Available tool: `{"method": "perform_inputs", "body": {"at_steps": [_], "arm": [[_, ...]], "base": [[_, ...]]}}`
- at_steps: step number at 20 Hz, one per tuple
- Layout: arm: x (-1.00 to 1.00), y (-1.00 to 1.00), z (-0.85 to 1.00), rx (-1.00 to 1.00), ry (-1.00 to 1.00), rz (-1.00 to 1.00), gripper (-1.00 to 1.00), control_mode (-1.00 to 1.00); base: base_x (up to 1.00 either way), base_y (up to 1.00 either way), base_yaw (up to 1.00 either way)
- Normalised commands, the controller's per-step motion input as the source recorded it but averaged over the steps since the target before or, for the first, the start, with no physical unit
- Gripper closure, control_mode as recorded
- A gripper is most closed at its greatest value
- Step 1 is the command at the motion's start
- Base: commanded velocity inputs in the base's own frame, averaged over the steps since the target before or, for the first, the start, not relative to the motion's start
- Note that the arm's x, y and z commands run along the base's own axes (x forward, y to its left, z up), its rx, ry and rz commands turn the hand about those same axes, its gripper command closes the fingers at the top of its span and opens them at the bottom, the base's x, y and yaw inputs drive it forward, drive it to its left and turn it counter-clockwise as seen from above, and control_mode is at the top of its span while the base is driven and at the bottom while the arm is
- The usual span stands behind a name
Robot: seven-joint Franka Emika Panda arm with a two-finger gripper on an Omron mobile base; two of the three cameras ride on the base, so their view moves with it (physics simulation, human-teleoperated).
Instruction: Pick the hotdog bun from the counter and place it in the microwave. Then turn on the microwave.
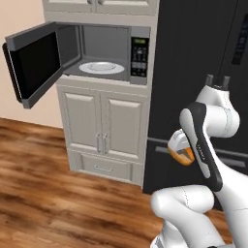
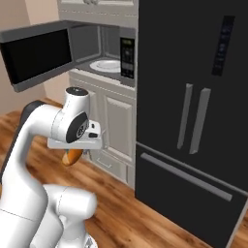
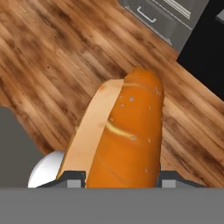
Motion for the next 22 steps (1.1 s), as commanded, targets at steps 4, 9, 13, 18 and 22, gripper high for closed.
{"method": "perform_inputs", "body": {"at_steps": [4, 9, 13, 18, 22], "arm": [[0.00, 0.00, 0.00, 0.00, 0.00, 0.00, 1.00, 1.00], [0.00, 0.00, 0.00, 0.00, 0.00, 0.00, 1.00, 1.00], [0.00, 0.00, 0.00, 0.00, 0.00, 0.00, 1.00, 1.00], [0.00, 0.00, 0.00, 0.00, 0.00, 0.00, 1.00, 1.00], [0.00, 0.00, 0.00, 0.00, 0.00, 0.00, 1.00, 1.00]], "base": [[0.57, 0.16, -0.09], [0.49, 0.23, -0.21], [0.50, 0.34, -0.27], [0.44, 0.43, -0.23], [0.30, 0.52, -0.19]]}}
